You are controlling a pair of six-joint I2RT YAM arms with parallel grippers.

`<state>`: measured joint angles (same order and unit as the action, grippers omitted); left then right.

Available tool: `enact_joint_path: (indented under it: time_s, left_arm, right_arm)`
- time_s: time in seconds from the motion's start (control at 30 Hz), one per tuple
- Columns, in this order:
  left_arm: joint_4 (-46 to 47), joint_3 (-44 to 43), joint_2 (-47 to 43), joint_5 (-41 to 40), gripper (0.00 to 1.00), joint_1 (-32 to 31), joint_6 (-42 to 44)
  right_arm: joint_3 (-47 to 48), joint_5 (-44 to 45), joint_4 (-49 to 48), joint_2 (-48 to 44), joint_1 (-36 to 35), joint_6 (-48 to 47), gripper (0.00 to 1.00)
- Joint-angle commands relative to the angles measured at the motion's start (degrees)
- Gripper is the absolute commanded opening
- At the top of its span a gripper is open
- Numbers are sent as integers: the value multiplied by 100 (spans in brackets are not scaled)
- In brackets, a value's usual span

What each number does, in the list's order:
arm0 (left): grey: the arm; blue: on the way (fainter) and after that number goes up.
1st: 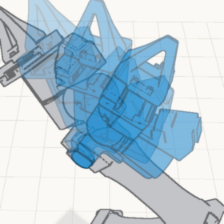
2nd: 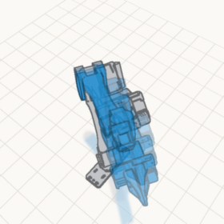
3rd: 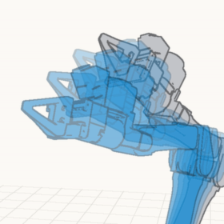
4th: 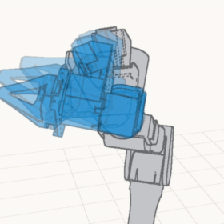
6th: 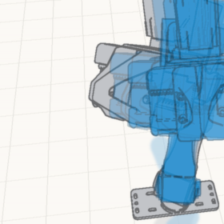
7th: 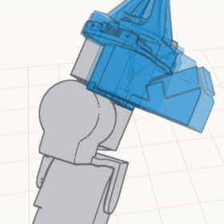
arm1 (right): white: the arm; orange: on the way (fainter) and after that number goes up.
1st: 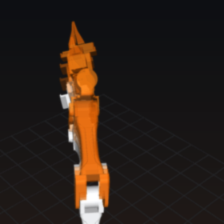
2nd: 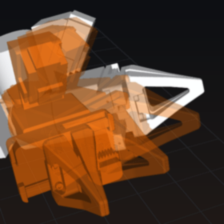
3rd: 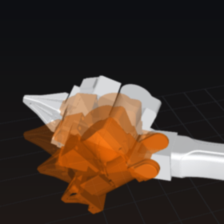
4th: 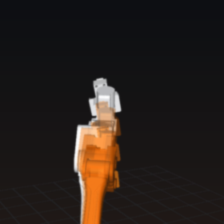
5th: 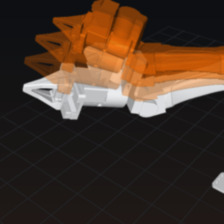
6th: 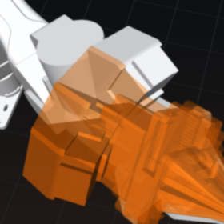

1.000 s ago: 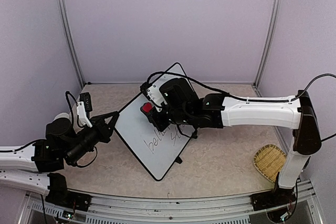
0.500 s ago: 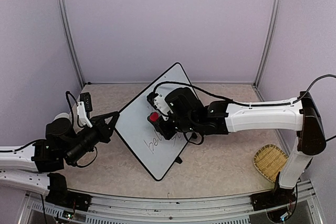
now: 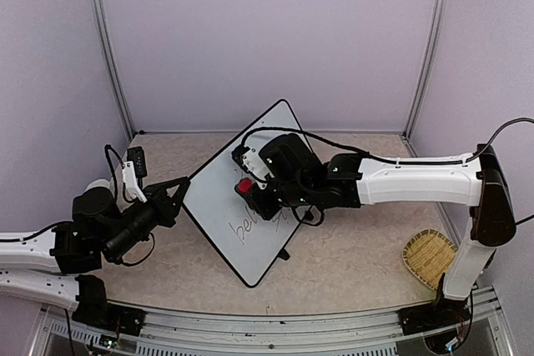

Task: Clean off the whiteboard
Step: Erase the whiteboard at the center of the board.

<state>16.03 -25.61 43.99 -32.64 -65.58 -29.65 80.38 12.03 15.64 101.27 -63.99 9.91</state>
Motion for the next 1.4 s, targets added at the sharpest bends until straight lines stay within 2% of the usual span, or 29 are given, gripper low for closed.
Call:
enact_joint_path:
  time_s: [0.0, 0.53, 0.77, 0.93, 1.37]
  left_arm:
    - [-506, 118, 169, 959, 0, -183, 86]
    - [-501, 135, 166, 977, 0, -183, 100]
    - [-496, 139, 175, 982, 0, -182, 108]
    - [-514, 111, 178, 979, 0, -182, 120]
    - [-428, 136, 267, 1010, 0, -182, 108]
  right_arm:
    - [530, 78, 234, 288, 62, -148, 13]
    - [2189, 84, 780, 972, 127, -502, 14]
    - [2551, 42, 939, 1163, 156, -578, 14]
    - [2381, -25, 1006, 1149, 157, -566, 14]
    - [721, -245, 832, 509, 219, -403, 14]
